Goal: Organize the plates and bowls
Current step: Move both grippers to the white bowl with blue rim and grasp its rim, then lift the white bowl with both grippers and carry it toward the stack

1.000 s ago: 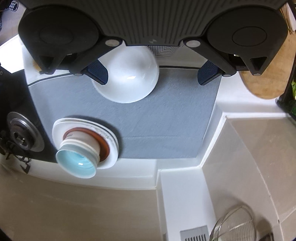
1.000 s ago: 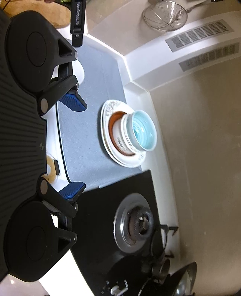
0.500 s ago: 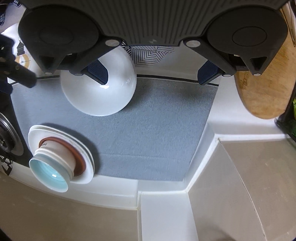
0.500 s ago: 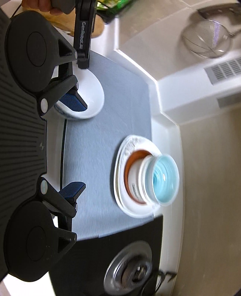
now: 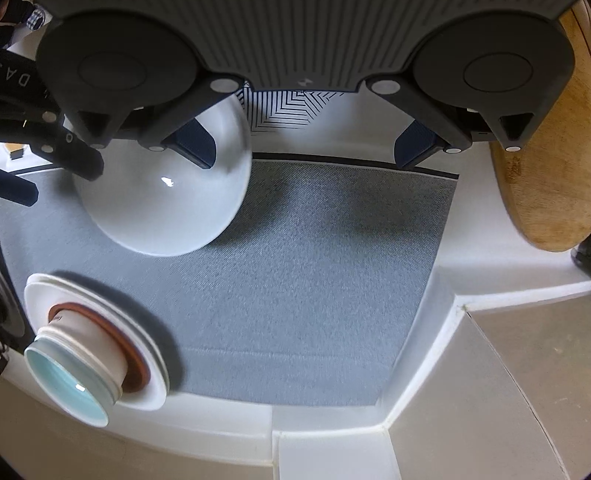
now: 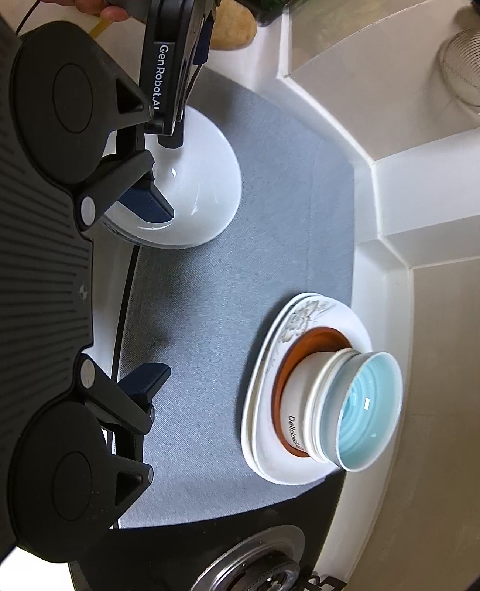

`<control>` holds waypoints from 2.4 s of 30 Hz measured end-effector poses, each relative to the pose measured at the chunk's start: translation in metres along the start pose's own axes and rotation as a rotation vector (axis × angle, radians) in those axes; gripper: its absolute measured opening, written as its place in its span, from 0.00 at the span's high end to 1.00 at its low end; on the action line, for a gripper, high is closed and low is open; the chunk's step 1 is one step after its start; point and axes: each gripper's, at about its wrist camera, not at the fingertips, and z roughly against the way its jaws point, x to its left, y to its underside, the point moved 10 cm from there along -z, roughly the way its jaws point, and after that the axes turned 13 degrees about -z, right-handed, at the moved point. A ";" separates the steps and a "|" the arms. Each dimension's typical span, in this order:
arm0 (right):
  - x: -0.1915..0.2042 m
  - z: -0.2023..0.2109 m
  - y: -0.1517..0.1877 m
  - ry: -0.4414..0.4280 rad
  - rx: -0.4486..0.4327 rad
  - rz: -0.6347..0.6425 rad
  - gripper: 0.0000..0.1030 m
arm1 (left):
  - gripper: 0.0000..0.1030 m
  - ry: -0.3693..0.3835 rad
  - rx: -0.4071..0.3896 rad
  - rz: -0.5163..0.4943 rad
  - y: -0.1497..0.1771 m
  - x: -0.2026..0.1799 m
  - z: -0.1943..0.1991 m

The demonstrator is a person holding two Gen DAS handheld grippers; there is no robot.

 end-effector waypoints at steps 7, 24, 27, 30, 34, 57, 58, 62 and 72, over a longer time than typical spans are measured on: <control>0.000 -0.023 0.008 0.027 0.054 0.019 0.18 | 0.00 0.004 0.038 0.009 0.006 0.002 -0.017; -0.004 -0.040 0.012 0.027 0.096 0.004 0.17 | 0.00 0.081 0.060 0.023 -0.003 -0.005 -0.026; -0.002 -0.039 0.012 0.036 0.088 0.025 0.18 | 0.00 0.090 0.066 0.027 -0.005 -0.005 -0.028; 0.004 -0.034 0.010 0.012 0.063 0.046 0.35 | 0.00 0.078 0.060 -0.001 -0.009 -0.007 -0.031; 0.018 -0.029 0.014 -0.034 0.058 0.094 0.64 | 0.12 0.114 0.030 -0.036 -0.013 -0.016 -0.025; -0.009 0.002 0.000 -0.058 0.016 -0.014 0.93 | 0.88 0.210 -0.062 -0.161 -0.041 -0.059 0.020; -0.012 0.005 -0.002 -0.057 0.008 -0.022 0.93 | 0.88 0.205 -0.072 -0.171 -0.042 -0.062 0.024; -0.024 0.013 -0.003 -0.059 -0.010 -0.057 0.93 | 0.88 0.194 -0.099 -0.203 -0.051 -0.079 0.030; -0.057 0.033 -0.006 -0.052 -0.054 -0.113 0.93 | 0.90 0.191 -0.141 -0.276 -0.061 -0.117 0.048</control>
